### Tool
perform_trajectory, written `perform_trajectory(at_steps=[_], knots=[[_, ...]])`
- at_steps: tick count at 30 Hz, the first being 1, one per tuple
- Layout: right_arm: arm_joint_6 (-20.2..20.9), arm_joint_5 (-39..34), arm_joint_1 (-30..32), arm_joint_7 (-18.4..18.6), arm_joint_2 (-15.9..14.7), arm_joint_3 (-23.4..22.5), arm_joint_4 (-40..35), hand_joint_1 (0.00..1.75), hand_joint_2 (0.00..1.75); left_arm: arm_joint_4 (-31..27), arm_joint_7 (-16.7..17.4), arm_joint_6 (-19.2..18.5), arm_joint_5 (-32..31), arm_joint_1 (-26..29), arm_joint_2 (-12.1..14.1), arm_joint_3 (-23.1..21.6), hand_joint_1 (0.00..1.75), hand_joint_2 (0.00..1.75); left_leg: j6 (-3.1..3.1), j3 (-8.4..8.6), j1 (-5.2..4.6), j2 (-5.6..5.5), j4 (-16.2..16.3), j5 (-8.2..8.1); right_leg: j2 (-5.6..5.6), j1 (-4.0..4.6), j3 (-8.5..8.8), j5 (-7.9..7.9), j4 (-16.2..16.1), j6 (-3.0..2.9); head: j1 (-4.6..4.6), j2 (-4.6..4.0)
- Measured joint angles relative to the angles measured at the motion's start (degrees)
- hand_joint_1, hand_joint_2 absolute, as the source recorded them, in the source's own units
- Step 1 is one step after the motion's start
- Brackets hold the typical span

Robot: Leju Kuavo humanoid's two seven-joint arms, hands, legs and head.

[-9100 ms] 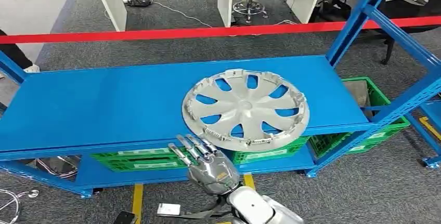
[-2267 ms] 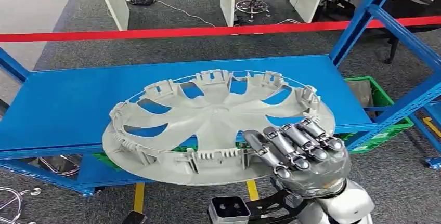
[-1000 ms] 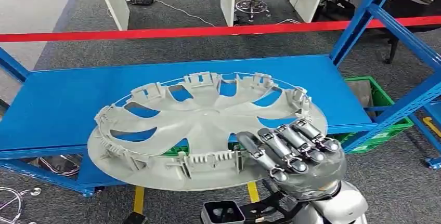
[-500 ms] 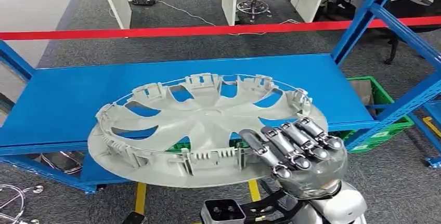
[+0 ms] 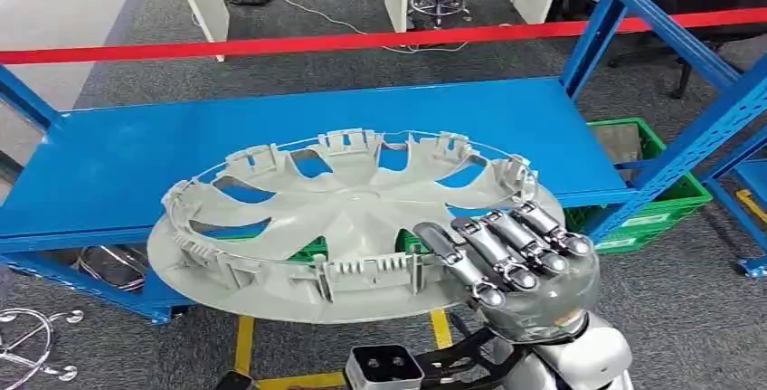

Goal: Take the parts from the cabinet and place them on the table.

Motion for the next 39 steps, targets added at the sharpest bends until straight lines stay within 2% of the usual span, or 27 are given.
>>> perform_trajectory(at_steps=[1,2,4,6,8,10,11,12,13,15,17,18,20,21,22,23,25,26,28,29,30,31,32,33,36,37,39], knots=[[0.0,0.0,0.0,0.02,0.0,0.0,0.0,1.75,1.75,0.0,0.0,0.0,0.0,-0.12,0.0,0.0,0.0,0.0,0.07,2.47,0.01,0.0,-4.58,-0.86,0.02,0.17,-0.28,0.36,0.06,0.46,0.02,0.0],[0.0,0.02,-0.01,0.13,0.0,0.02,0.0,1.75,1.75,0.0,0.0,0.02,-0.02,-0.23,-0.04,0.0,0.0,0.0,0.6,3.23,-0.41,-0.28,-6.22,-1.05,0.03,0.28,-0.59,0.81,0.08,0.95,0.09,0.0],[0.0,0.0,-0.01,0.5,0.0,0.11,0.0,1.75,1.75,0.0,0.02,0.04,-0.02,-0.21,0.0,0.02,0.0,0.0,1.3,2.23,-0.6,-0.34,-5.57,-0.56,-0.02,0.17,-0.7,1.83,-0.24,1.72,-0.02,0.0],[0.0,0.0,0.0,0.83,0.0,0.11,0.0,1.75,1.75,0.0,0.04,0.04,-0.02,0.01,0.07,0.02,0.0,0.0,2.7,1.37,-0.39,-0.14,-6.17,0.6,0.02,0.0,-1.09,2.36,-0.49,2.64,0.07,0.0],[0.0,-0.04,0.03,1.09,-0.11,0.11,0.0,1.75,1.75,0.0,0.09,0.04,-0.15,-0.1,0.09,0.07,0.0,0.0,3.68,0.02,-0.47,0.13,-6.05,1.85,0.4,0.06,-3.13,-3.49,3.71,2.6,0.31,0.0],[0.0,-0.07,0.06,1.44,-0.13,0.09,0.0,1.75,1.75,0.0,0.11,0.04,-0.17,-0.07,0.09,0.09,0.0,0.0,4.01,-1.52,-0.85,0.23,-5.96,2.98,0.61,0.2,-5.22,-9.24,12.49,2.57,0.31,0.0],[0.0,-0.04,0.08,1.68,-0.13,0.07,0.0,1.75,1.75,0.0,0.17,0.06,-0.22,-0.05,0.17,0.11,0.0,0.0,4.15,-2.4,-1.11,0.29,-5.88,3.61,0.61,0.3,-5.93,-10.55,16.37,2.5,0.33,0.0],[0.0,-0.07,0.11,1.88,-0.13,0.07,0.0,1.75,1.75,0.0,0.2,0.09,-0.33,-0.01,0.24,0.15,0.0,0.0,4.23,-3.21,-1.36,0.32,-5.8,4.18,0.6,0.43,-5.52,-10.02,17.86,2.29,0.26,0.0],[0.0,-0.07,0.11,1.97,-0.13,0.02,0.0,1.75,1.75,0.0,0.2,0.18,-0.39,0.01,0.31,0.18,0.0,0.0,4.27,-3.95,-1.59,0.33,-5.74,4.71,0.62,0.64,-3.75,-8.23,16.71,1.93,0.28,0.0],[0.0,-0.04,0.12,2.19,-0.13,-0.02,-0.04,1.75,1.75,0.0,0.22,0.22,-0.77,0.0,0.39,0.22,0.0,0.0,4.24,-5.14,-1.94,0.24,-5.55,5.65,0.64,1.25,2.94,-4.31,7.92,0.78,0.31,0.0],[0.0,-0.04,0.12,2.34,-0.13,-0.02,-0.13,1.75,1.75,0.0,0.2,0.22,-0.85,-0.03,0.26,0.26,0.0,0.0,3.87,-5.64,-2.4,0.16,-5.27,6.44,0.73,1.8,9.71,-6.03,-1.67,-0.56,0.22,0.0],[0.0,-0.07,0.14,2.47,-0.13,-0.02,-0.33,1.75,1.75,0.0,0.2,0.24,-0.85,-0.03,0.37,0.28,0.0,0.0,3.6,-5.9,-2.08,0.18,-5.32,7.12,0.77,1.88,10.05,-6.51,-3.24,-0.11,0.22,0.0],[-0.02,-0.04,0.18,2.49,-0.13,-0.04,-0.59,1.75,1.75,0.0,0.2,0.41,-0.85,-0.11,0.46,0.33,0.0,0.0,3.03,-6.27,-1.77,0.25,-5.58,8.25,0.9,2.23,9.2,-5.69,-2.98,-0.36,0.26,0.0],[0.0,-0.04,0.24,2.43,-0.13,-0.04,-0.85,1.75,1.75,0.0,0.2,0.44,-0.83,-0.01,0.57,0.42,0.0,0.0,2.7,-6.41,-2.17,0.1,-5.68,8.75,0.69,1.77,8.07,-4.77,-3.6,-0.73,0.26,0.0],[0.0,-0.04,0.24,2.32,-0.11,-0.04,-1.14,1.75,1.75,0.0,0.15,0.48,-0.79,-0.03,0.9,0.46,0.0,0.0,2.29,-7.0,-2.0,0.1,-5.07,6.87,0.33,1.54,8.51,-4.11,-3.66,-1.01,0.28,0.0],[0.0,-0.07,0.36,2.21,-0.09,-0.07,-1.51,1.75,1.75,-0.02,0.11,0.57,-0.74,-0.03,0.9,0.48,0.0,0.0,1.86,-7.78,-1.83,0.11,-2.73,3.61,0.33,1.43,7.4,-3.63,-3.72,-1.51,0.09,0.0],[0.0,-0.09,0.7,1.94,-0.07,-0.31,-2.65,1.75,1.75,-0.07,0.0,0.66,-0.7,-0.13,1.09,0.63,0.0,0.0,1.0,-9.81,-1.09,0.2,5.98,-3.2,0.12,1.45,5.95,-2.41,-3.51,-1.62,-0.09,0.0],[0.0,-0.09,0.9,1.77,0.0,-0.54,-3.17,1.75,1.75,-0.07,0.0,0.7,-0.68,-0.17,1.2,0.9,0.0,0.0,0.64,-10.34,-0.84,0.2,9.99,-4.75,0.05,1.44,5.07,-1.79,-3.32,-1.57,-0.17,0.0],[0.0,-0.09,1.23,1.31,0.15,-1.37,-4.21,1.75,1.75,-0.11,0.02,0.7,-0.72,-0.27,1.27,1.35,0.0,0.0,0.11,-9.0,-0.3,0.2,11.9,-2.59,-0.04,1.33,3.17,-0.82,-2.74,-1.31,-0.15,0.0],[0.0,-0.09,1.42,1.27,0.22,-1.81,-4.67,1.75,1.75,-0.13,0.02,0.72,-0.85,-0.37,1.29,1.38,0.0,0.0,-0.05,-7.01,-0.09,0.21,9.75,-0.43,-0.04,1.21,2.2,-0.48,-2.26,-1.03,-0.15,0.0],[0.0,-0.09,1.64,1.27,0.26,-2.29,-5.27,1.75,1.75,-0.24,0.15,0.76,-0.96,-0.49,1.36,1.38,0.0,0.0,-0.15,-3.71,0.08,0.21,5.27,1.52,-0.01,1.07,1.2,-0.12,-1.67,-0.77,-0.13,0.0],[0.0,-0.09,1.83,1.2,0.35,-2.67,-5.77,1.75,1.75,-0.26,0.28,0.9,-1.12,-0.67,1.38,1.38,0.0,0.0,-0.16,0.0,0.22,0.2,0.03,1.81,0.01,1.01,0.51,0.13,-1.15,-0.41,-0.17,0.0],[-0.02,-0.09,1.96,1.18,0.37,-2.93,-6.23,1.75,1.75,-0.28,0.31,0.96,-1.22,-0.95,1.38,1.38,0.0,0.0,-0.04,2.59,0.0,0.13,-4.23,-0.24,0.0,1.2,-0.11,0.37,-0.76,-0.04,-0.24,0.0],[0.0,-0.07,2.03,1.09,0.39,-3.1,-6.49,1.75,1.75,-0.35,0.28,1.03,-1.25,-1.09,1.38,1.4,0.0,0.0,0.89,3.59,-0.23,-0.06,-6.47,-1.06,-0.04,1.18,-0.36,0.82,-0.62,0.41,0.02,0.0],[0.0,-0.09,2.38,0.83,0.52,-3.83,-6.89,1.75,1.75,-0.37,0.26,1.05,-1.36,-1.22,1.4,1.44,0.0,0.0,2.15,2.15,-0.5,-0.04,-6.4,-0.06,-0.05,1.04,-0.93,2.58,-1.06,1.73,-0.11,0.0],[0.0,-0.09,2.72,0.83,0.52,-4.11,-6.95,1.75,1.75,-0.39,0.17,1.05,-1.38,-1.39,1.4,1.44,0.0,0.0,2.73,1.77,-0.17,0.43,-6.72,0.63,0.16,0.81,-1.51,1.39,-0.59,1.92,-0.11,0.0],[0.0,-0.13,2.97,0.79,0.59,-4.5,-7.04,1.75,1.75,-0.5,0.15,1.07,-1.53,-1.76,1.4,1.44,0.0,0.0,3.54,0.44,-0.34,0.37,-6.61,1.71,0.49,0.83,-3.56,-5.13,5.05,2.1,0.29,0.0]])
